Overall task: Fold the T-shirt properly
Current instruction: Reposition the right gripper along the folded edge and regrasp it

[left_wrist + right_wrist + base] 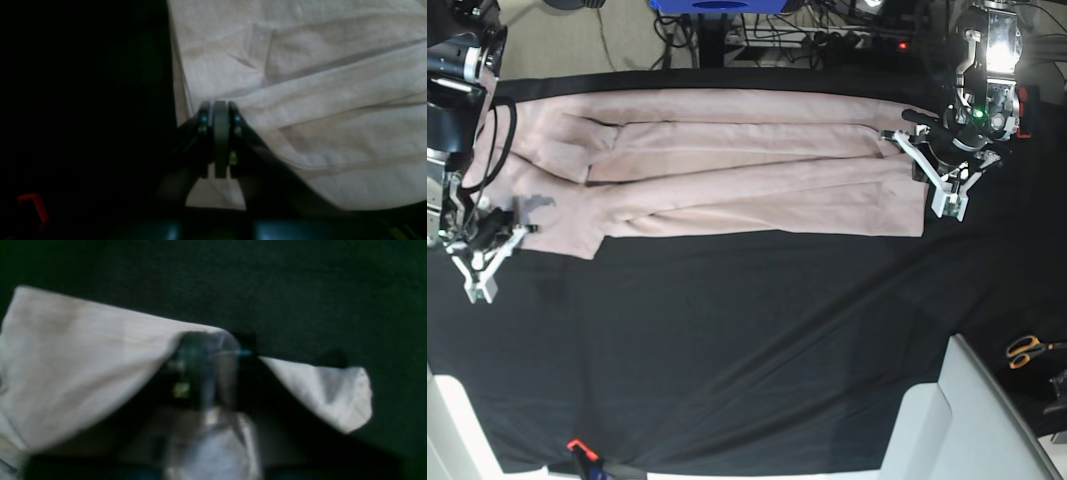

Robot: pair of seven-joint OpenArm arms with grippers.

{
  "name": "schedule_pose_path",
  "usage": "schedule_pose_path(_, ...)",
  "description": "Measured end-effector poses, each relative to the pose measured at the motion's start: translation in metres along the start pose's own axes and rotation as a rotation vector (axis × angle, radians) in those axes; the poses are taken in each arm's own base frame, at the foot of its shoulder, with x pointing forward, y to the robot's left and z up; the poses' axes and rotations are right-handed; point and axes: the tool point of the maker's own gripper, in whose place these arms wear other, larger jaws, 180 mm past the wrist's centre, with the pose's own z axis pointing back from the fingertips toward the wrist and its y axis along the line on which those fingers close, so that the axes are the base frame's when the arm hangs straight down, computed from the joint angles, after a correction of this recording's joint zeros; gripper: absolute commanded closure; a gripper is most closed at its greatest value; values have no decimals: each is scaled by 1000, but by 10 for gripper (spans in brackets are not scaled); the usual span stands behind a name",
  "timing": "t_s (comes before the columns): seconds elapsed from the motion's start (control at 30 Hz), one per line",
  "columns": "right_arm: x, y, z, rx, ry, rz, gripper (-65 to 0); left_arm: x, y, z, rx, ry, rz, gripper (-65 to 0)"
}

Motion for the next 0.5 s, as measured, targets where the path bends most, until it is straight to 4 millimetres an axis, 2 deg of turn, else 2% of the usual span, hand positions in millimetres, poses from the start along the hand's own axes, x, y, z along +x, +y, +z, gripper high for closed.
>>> schedule_pose_path(0.07,0,0,0,-1,1,1,-15,0,0,0,0,0,0,0)
schedule_pose_path(0.17,3,-1,4,-9,-4,12,0,0,0,0,0,0,0,0)
schedule_pose_path(0.37,11,-7,30,-72,-21,82,0,0,0,0,-1,-1,0,0)
schedule_pose_path(0.5,8,0,39,-79,13,99,0,0,0,0,0,0,0,0)
